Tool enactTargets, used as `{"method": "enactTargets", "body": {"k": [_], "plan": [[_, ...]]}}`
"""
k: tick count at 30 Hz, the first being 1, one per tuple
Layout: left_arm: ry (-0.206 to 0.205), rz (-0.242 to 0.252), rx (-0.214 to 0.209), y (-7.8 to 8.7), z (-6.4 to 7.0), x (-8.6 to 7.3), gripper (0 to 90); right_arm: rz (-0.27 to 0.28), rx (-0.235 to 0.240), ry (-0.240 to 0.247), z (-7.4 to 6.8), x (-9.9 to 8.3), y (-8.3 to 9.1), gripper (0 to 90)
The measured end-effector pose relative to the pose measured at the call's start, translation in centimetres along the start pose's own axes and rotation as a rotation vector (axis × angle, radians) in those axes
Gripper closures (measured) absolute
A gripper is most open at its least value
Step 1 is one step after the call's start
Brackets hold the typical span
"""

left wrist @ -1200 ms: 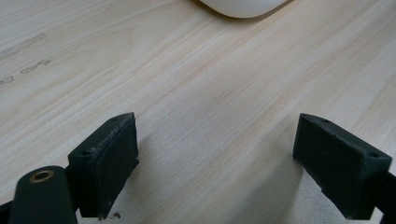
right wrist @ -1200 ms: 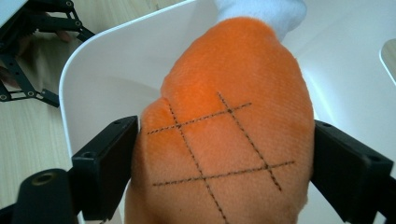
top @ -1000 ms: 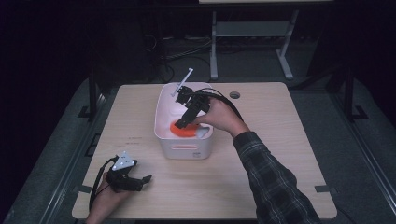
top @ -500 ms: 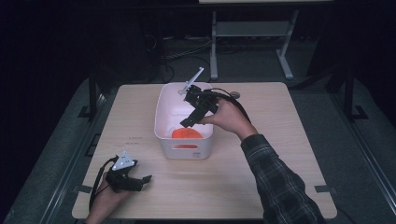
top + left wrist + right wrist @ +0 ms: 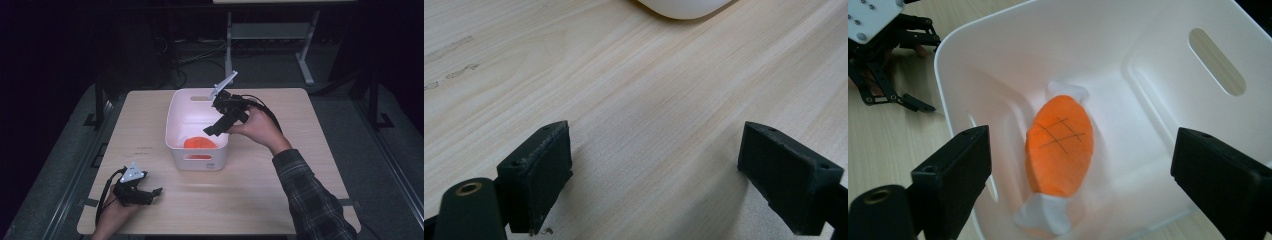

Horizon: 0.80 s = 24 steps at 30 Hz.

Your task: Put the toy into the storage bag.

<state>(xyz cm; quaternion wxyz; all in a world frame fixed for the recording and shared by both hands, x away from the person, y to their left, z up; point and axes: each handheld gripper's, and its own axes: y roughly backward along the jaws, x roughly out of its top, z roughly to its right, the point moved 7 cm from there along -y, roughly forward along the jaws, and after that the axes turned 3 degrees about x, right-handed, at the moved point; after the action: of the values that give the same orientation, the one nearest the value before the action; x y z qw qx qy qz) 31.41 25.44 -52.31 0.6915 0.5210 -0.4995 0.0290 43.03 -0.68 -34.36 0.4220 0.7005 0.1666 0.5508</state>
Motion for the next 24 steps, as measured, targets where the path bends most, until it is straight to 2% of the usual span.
{"method": "enactTargets", "body": {"k": [7, 15, 24], "plan": [[0.004, 0.001, 0.004, 0.0, 0.0, 0.0, 13.1, 0.030, -0.013, -0.030, 0.3, -1.6, 1.3, 8.0], [0.006, 0.002, 0.004, 0.0, 0.0, 0.0, 13.1, 0.091, -0.030, -0.068, 0.6, -3.7, 2.8, 7.7], [0.006, 0.003, 0.004, 0.0, 0.1, 0.0, 13.1, 0.118, -0.058, -0.111, 0.7, -6.5, 3.8, 7.6]]}}
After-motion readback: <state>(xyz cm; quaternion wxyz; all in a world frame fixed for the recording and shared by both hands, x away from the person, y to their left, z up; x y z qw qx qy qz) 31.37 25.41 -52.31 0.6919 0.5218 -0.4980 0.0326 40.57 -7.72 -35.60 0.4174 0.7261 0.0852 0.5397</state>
